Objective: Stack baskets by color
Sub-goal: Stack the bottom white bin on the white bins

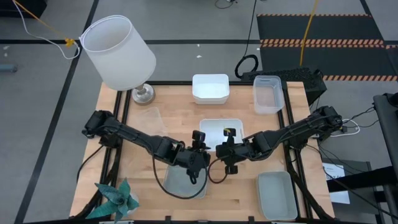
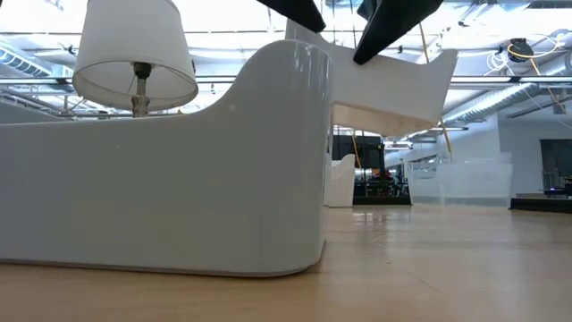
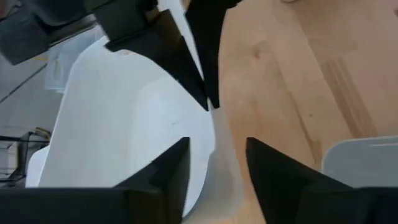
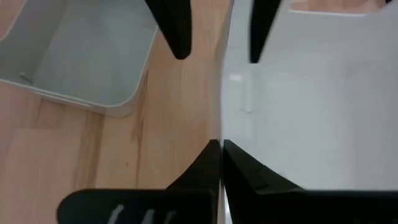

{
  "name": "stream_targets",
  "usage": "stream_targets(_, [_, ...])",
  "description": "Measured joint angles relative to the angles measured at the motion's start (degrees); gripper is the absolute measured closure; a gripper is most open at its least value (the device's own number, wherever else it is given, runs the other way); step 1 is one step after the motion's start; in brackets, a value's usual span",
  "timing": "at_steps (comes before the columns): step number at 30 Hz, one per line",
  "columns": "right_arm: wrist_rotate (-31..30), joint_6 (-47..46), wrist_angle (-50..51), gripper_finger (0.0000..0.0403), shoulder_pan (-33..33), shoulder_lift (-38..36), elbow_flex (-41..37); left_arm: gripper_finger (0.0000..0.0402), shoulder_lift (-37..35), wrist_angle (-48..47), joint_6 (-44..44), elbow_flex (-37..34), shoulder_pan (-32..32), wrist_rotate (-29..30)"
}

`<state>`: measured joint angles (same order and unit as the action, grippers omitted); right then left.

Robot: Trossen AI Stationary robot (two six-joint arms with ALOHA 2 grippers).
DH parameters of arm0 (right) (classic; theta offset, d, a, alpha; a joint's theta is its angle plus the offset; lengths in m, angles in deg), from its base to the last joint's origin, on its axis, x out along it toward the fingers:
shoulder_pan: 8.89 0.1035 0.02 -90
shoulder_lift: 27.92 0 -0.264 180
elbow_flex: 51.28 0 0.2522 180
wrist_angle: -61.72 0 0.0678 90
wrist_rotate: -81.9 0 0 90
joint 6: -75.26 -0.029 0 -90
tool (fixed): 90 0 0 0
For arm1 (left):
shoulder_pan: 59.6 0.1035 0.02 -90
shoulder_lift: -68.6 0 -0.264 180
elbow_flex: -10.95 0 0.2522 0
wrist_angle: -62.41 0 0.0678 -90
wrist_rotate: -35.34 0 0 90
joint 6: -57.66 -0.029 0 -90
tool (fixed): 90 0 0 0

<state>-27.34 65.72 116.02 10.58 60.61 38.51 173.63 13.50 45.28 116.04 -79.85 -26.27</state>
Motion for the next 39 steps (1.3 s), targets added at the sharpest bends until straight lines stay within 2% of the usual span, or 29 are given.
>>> stream_targets(9, [-0.18, 2.28, -0.1, 0.0398, 0.0, 0.0, 0.0, 0.0374, 0.0, -1.62, -2.68, 0.0, 0.04, -1.02])
stream_targets(11, [-0.43, 2.49, -0.56, 0.0395, 0.0, 0.0, 0.0, 0.039, 0.0, -2.63, -3.15, 0.0, 0.04, -1.01])
stream_targets(16, [-1.95, 4.08, -2.36, 0.036, 0.54, 0.0, -0.02, 0.0388, 0.02, -6.11, -2.03, 0.02, 0.5, -0.93])
stream_targets(22, [-2.25, 5.61, -3.11, 0.0286, 1.57, 0.0, 0.0, 0.0395, 0.02, -8.24, -2.36, 0.02, 0.65, -0.75])
stream_targets(28, [-6.75, 6.18, -3.09, 0.0225, 2.98, -2.06, -0.02, 0.0397, 0.02, -8.45, -3.5, 0.02, 1.0, -0.73])
stream_targets(32, [-6.62, 4.77, -3.02, 0.0207, 4.65, -5.34, -0.02, 0.0398, 0.02, -8.45, -3.85, 0.02, 1.23, -0.71])
stream_targets(39, [-6.62, 1.89, -2.81, 0.0204, 8.92, -11.8, -0.02, 0.0398, 0.0, -8.65, -5.11, 0.02, 2.27, -0.73])
